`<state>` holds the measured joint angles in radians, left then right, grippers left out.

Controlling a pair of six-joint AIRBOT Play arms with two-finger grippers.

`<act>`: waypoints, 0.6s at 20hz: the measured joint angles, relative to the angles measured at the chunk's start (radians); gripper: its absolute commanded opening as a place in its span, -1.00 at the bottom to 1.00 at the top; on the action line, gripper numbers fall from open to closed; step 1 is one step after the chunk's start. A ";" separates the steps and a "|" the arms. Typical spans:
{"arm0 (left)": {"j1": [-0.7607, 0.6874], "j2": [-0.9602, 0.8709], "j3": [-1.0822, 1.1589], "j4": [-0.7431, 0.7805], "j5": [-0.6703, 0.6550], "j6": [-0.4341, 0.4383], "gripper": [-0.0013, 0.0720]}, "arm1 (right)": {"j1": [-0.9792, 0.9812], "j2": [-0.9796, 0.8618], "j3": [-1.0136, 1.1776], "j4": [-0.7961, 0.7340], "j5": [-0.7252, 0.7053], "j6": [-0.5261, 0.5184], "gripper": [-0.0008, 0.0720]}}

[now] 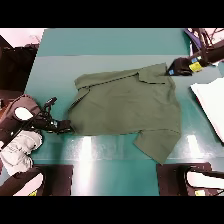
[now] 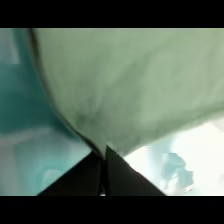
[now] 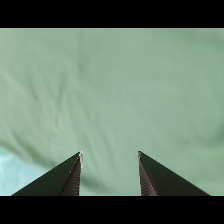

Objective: Fold the shirts.

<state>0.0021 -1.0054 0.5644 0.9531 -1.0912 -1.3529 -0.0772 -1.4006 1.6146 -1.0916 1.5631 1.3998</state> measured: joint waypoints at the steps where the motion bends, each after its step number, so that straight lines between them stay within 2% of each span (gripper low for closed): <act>1: -0.002 0.000 0.029 0.019 -0.019 0.000 -0.89 | -0.027 0.017 -0.043 0.000 0.018 -0.008 0.14; 4: -0.006 0.000 0.122 0.066 -0.061 -0.002 -0.89 | -0.145 0.103 -0.275 -0.001 0.014 -0.037 0.14; 8: -0.007 0.000 0.222 0.094 -0.080 -0.002 -0.89 | -0.370 0.227 -0.657 -0.003 -0.077 -0.074 0.15; 12: -0.007 0.000 0.258 0.103 -0.072 -0.002 -0.89 | -0.565 0.298 -0.927 0.008 -0.142 -0.140 0.15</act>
<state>-0.0051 -1.0054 0.8223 1.0561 -1.1637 -1.3544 -0.6422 -1.1027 0.6880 -1.0832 1.4212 1.2602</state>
